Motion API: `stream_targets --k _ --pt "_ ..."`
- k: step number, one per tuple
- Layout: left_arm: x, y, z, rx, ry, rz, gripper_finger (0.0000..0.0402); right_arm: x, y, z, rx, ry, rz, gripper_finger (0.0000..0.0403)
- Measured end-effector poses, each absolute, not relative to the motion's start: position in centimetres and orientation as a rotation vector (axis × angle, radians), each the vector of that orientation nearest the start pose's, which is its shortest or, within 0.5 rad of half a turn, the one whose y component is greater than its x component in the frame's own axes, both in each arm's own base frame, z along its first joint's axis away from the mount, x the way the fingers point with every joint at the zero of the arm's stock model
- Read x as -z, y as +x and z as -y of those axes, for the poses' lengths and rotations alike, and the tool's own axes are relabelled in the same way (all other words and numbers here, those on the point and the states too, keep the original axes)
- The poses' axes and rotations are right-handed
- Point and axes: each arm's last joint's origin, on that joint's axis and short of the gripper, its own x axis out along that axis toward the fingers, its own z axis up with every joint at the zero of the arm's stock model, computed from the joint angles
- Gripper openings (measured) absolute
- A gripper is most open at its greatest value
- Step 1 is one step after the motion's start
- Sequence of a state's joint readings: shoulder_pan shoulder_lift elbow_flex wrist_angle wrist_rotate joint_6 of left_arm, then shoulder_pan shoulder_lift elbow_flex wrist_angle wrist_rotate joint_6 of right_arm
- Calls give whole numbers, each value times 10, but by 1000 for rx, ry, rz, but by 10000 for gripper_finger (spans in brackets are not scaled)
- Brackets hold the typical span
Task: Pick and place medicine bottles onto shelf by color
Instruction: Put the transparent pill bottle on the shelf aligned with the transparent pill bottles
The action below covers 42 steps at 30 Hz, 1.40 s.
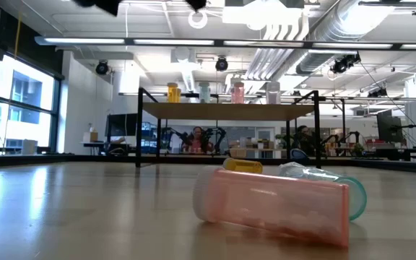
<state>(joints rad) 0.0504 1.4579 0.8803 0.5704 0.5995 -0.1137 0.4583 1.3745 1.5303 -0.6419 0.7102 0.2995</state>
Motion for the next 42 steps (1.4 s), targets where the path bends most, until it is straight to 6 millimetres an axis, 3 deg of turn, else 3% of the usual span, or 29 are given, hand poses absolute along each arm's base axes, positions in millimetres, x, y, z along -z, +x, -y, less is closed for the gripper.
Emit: stream_targets --k 5,10,21,34,42 --pt "-254 308 -6 566 -145 -68 150 -418 261 -108 283 4 -363 168" --pt "-232 297 -10 548 -165 -98 151 -406 265 -111 259 0 -372 168" --pt "-202 281 -11 442 -216 -145 153 -367 303 -133 63 -93 -425 168" --pt "-199 280 -13 382 -240 -158 154 -331 344 -140 -13 -243 -452 168" --pt "-199 280 -13 382 -241 -161 154 -327 349 -139 5 -273 -451 168"
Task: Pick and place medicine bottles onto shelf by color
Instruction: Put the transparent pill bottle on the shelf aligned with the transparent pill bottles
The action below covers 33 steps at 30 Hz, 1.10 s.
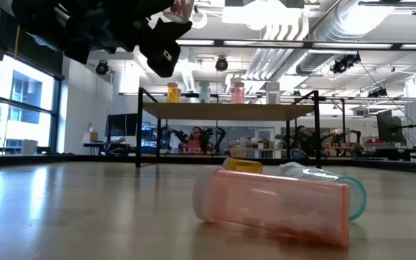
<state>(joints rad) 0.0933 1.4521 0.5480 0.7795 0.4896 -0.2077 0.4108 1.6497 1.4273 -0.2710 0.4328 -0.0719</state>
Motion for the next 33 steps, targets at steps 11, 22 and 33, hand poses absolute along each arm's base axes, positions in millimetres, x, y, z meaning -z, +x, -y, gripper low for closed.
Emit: stream_targets --k 11,22,33 --pt "-198 280 -13 382 -242 -162 154 -327 359 -116 28 -215 -457 168" --pt "-200 280 -13 383 -249 -144 154 -322 362 -116 22 -213 -468 168" --pt "-208 284 -13 384 -249 -109 154 -319 363 -117 17 -227 -479 168"
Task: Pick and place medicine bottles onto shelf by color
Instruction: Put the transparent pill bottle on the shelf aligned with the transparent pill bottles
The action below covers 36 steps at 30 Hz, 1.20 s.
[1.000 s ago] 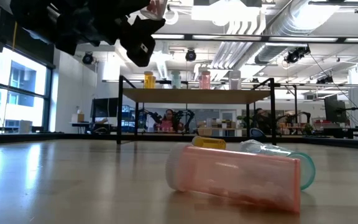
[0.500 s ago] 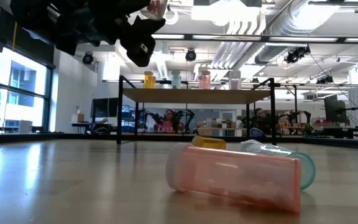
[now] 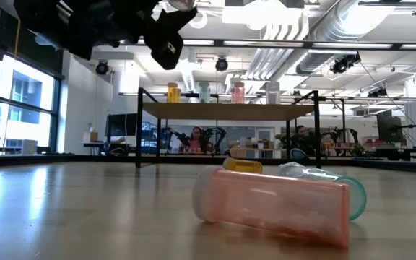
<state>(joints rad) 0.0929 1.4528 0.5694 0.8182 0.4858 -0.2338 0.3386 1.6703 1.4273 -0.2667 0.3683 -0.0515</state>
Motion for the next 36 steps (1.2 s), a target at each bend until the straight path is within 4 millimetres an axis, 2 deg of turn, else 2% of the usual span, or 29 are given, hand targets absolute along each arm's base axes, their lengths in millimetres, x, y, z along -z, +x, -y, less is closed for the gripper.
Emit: stream_targets --k 8,16,21,26,36 --pt "-208 284 -13 383 -250 -112 154 -320 363 -115 22 -227 -477 167" --pt "-208 284 -13 380 -249 -111 154 -320 363 -115 25 -213 -476 128" --pt "-208 284 -13 377 -249 -112 154 -320 363 -115 21 -212 -476 124" --pt "-207 285 -15 294 -248 -106 157 -320 362 -115 23 -222 -485 122" --pt "-207 285 -15 226 -223 -96 222 -320 362 -113 72 -216 -489 121"
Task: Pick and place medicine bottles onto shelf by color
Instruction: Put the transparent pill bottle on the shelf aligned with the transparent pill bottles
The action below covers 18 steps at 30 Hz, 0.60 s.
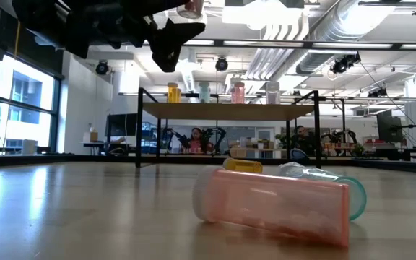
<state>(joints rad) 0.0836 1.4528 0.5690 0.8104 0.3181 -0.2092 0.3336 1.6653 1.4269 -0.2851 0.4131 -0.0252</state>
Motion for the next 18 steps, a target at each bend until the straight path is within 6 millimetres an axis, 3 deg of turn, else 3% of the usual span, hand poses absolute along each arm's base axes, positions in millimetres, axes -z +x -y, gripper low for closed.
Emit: stream_targets --k 7,18 --pt "-206 284 -24 207 -229 -117 248 -323 357 -112 105 -226 -496 120" --pt "-202 277 -48 227 -265 -186 248 -364 321 -99 368 -224 -403 120"
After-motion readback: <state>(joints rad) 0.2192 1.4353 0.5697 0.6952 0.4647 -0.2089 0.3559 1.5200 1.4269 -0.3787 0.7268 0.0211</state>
